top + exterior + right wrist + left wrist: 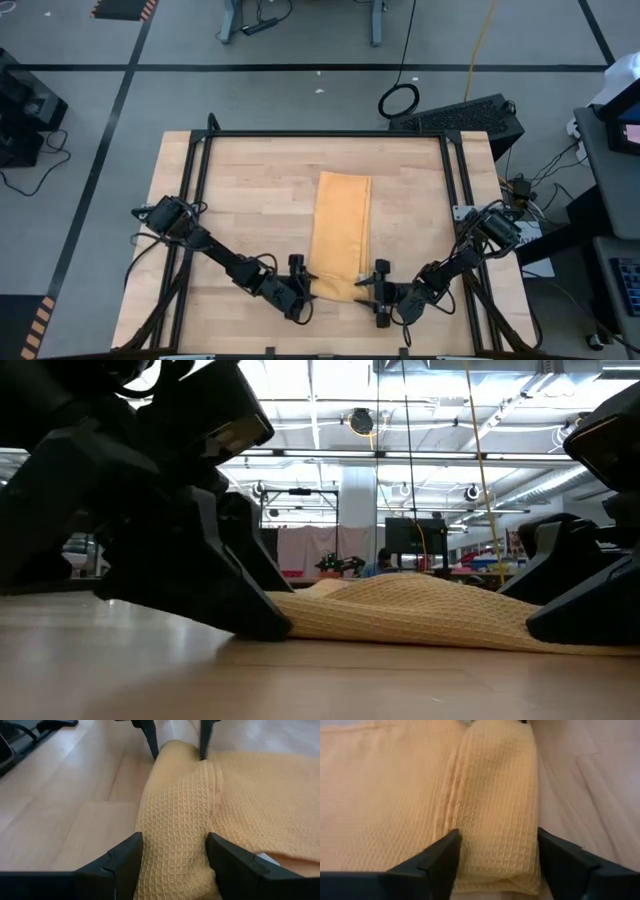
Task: Roll towel
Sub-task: Roll the yellow towel
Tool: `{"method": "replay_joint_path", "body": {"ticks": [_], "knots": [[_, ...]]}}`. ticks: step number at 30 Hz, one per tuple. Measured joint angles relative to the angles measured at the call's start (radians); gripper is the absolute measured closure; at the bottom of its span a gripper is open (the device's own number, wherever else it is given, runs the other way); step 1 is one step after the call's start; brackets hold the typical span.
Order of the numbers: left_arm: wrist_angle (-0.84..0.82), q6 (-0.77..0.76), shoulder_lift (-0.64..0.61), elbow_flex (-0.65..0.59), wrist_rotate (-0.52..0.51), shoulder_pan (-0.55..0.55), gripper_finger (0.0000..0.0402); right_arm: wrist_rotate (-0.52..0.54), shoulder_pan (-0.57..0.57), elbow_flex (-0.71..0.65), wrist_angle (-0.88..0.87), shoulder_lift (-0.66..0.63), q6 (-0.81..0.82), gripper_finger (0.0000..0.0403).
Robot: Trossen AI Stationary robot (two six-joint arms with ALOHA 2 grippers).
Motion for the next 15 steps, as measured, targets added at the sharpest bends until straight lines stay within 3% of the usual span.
{"method": "replay_joint_path", "body": {"ticks": [4,8,15], "knots": [[-0.028,-0.051,-0.001,0.001,0.031,0.007,0.0220,0.003,-0.001,0.018,-0.050,-0.009,-0.031,0.0190],[-0.030,-0.055,-0.002,-0.001,0.035,0.008,0.0290,-0.003,-0.019,0.031,-0.121,-0.013,0.100,0.0197],[-0.031,-0.075,-0.014,-0.001,0.123,0.010,0.0385,-0.021,-0.022,0.029,-0.099,-0.030,0.173,0.0281]]}}
